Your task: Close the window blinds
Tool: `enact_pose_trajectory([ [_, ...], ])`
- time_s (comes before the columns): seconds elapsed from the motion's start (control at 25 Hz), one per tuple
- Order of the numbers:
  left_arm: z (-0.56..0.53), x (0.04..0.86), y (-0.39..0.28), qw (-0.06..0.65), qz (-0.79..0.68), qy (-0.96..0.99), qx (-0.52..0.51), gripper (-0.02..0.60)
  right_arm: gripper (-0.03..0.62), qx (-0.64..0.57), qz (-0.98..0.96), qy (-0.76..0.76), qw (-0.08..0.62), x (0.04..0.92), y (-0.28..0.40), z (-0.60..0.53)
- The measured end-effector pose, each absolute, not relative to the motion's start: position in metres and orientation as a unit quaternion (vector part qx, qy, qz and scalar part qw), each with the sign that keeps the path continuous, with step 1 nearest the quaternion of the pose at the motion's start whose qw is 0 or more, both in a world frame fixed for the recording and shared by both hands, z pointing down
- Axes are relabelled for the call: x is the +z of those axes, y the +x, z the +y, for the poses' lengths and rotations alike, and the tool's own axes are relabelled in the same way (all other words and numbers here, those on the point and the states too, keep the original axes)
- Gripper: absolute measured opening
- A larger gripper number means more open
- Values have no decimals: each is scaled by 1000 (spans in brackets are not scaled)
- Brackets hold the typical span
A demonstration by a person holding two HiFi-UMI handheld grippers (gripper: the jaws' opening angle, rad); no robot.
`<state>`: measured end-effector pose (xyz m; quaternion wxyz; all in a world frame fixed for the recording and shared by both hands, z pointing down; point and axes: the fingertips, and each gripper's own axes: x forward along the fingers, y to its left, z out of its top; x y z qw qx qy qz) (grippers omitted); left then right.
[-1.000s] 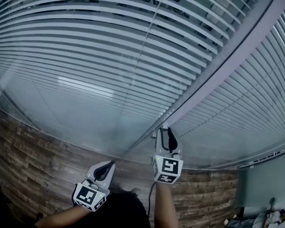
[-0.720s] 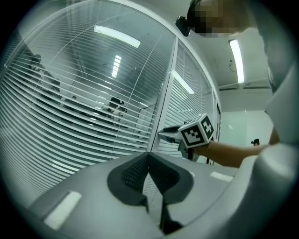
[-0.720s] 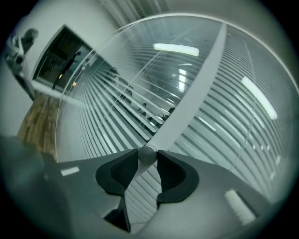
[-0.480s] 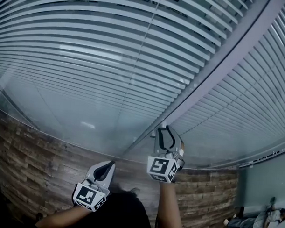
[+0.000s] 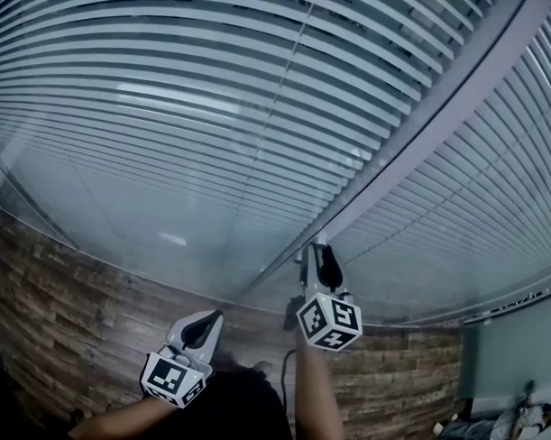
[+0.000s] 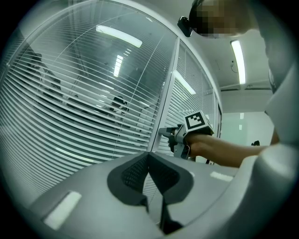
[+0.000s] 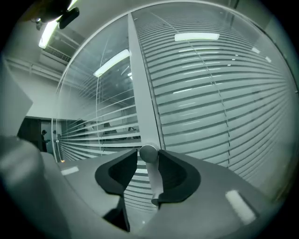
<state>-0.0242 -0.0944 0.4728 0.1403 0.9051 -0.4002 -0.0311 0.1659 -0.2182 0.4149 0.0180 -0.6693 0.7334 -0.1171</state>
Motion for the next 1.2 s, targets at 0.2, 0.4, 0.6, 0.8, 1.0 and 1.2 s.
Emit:
enact_pose_trajectory([
  [0.2,-94,475,-28,144,-405,902,-33,-2,129,-94,739,-667,-20,416,169,-218],
  [0.4,-90,477,-30,146,-402,903,-33,-2,127,-49,739,-663,-110,416,165,-218],
  [0.6,-87,477,-30,147,-399,904,-32,-2,127,21,730,-651,-207,415,163,-217],
  [0.8,-86,477,-29,153,-392,906,-32,-2,127,146,681,-624,-353,417,158,-218],
  [1.0,-85,477,-28,154,-388,908,-34,-2,127,211,640,-606,-423,419,155,-219],
  [1.2,-86,475,-32,148,-395,906,-38,-2,135,116,694,-644,-301,417,157,-216],
])
